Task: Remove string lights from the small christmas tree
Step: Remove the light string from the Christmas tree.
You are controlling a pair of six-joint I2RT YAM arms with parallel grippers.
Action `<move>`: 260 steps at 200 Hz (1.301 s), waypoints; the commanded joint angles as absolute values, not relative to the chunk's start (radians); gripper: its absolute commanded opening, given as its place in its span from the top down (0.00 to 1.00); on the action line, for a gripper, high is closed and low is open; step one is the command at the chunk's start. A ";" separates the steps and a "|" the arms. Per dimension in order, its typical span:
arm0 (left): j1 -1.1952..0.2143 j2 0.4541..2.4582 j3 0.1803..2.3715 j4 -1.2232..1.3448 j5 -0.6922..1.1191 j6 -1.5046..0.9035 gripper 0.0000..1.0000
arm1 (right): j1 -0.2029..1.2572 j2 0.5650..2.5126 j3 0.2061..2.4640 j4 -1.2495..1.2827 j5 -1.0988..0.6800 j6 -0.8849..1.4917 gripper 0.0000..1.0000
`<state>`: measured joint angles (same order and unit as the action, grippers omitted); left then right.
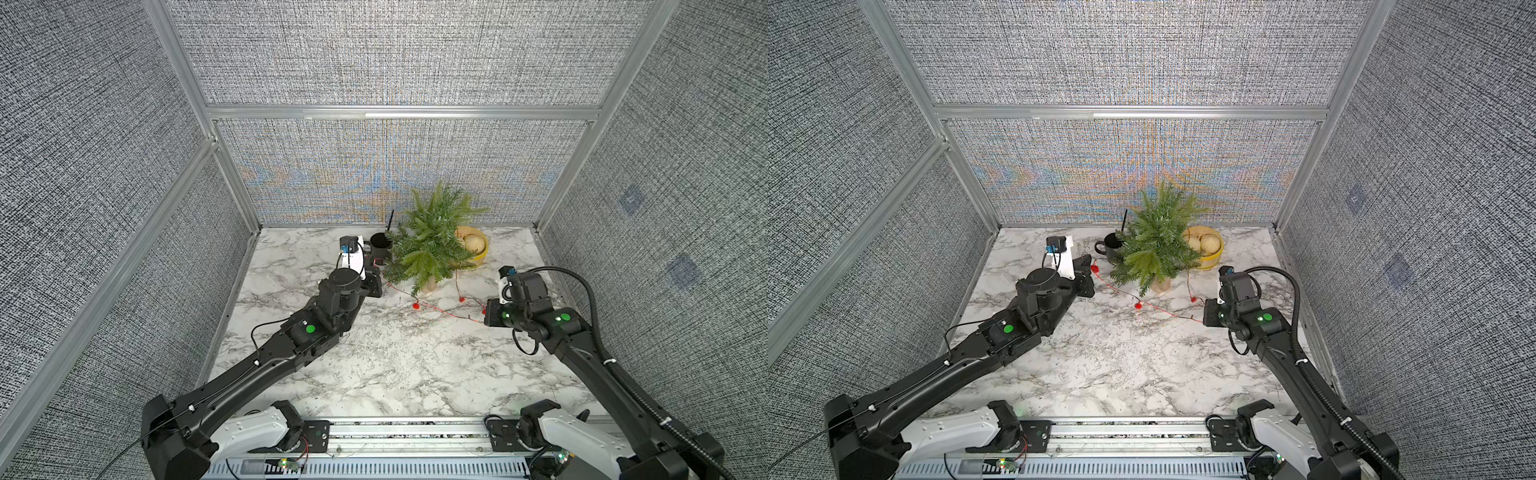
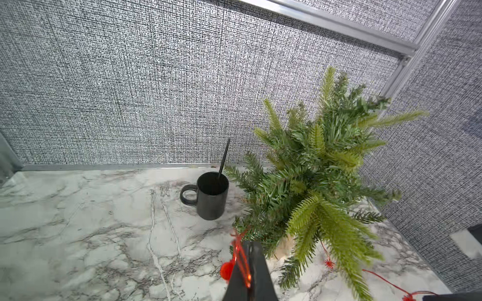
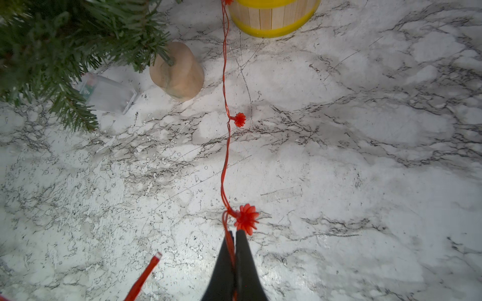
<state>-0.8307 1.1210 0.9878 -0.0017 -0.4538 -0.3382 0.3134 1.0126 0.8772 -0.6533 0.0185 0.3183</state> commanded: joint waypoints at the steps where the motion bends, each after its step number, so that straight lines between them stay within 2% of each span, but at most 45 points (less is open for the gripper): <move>1: -0.796 1.170 1.024 -0.014 -0.386 -0.282 1.00 | 0.315 1.020 0.886 -0.621 0.014 0.327 1.00; 59: -0.738 1.330 1.197 0.014 -0.350 -0.183 1.00 | 0.319 1.040 0.903 -0.619 0.018 0.322 1.00; 145: -0.655 1.437 1.339 0.015 -0.296 -0.038 1.00 | 0.323 1.068 0.898 -0.606 -0.004 0.328 1.00; 185: -0.655 1.400 1.378 -0.004 -0.275 0.035 1.00 | 0.332 1.063 0.893 -0.607 -0.002 0.331 1.00; 260: -0.655 1.197 1.227 -0.110 -0.277 0.069 1.00 | 0.338 1.059 0.883 -0.606 0.002 0.328 1.00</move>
<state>-0.6556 1.2537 1.2602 -0.0834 -0.2634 0.0620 0.3389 1.0603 0.8845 -0.5972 -0.0074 0.3332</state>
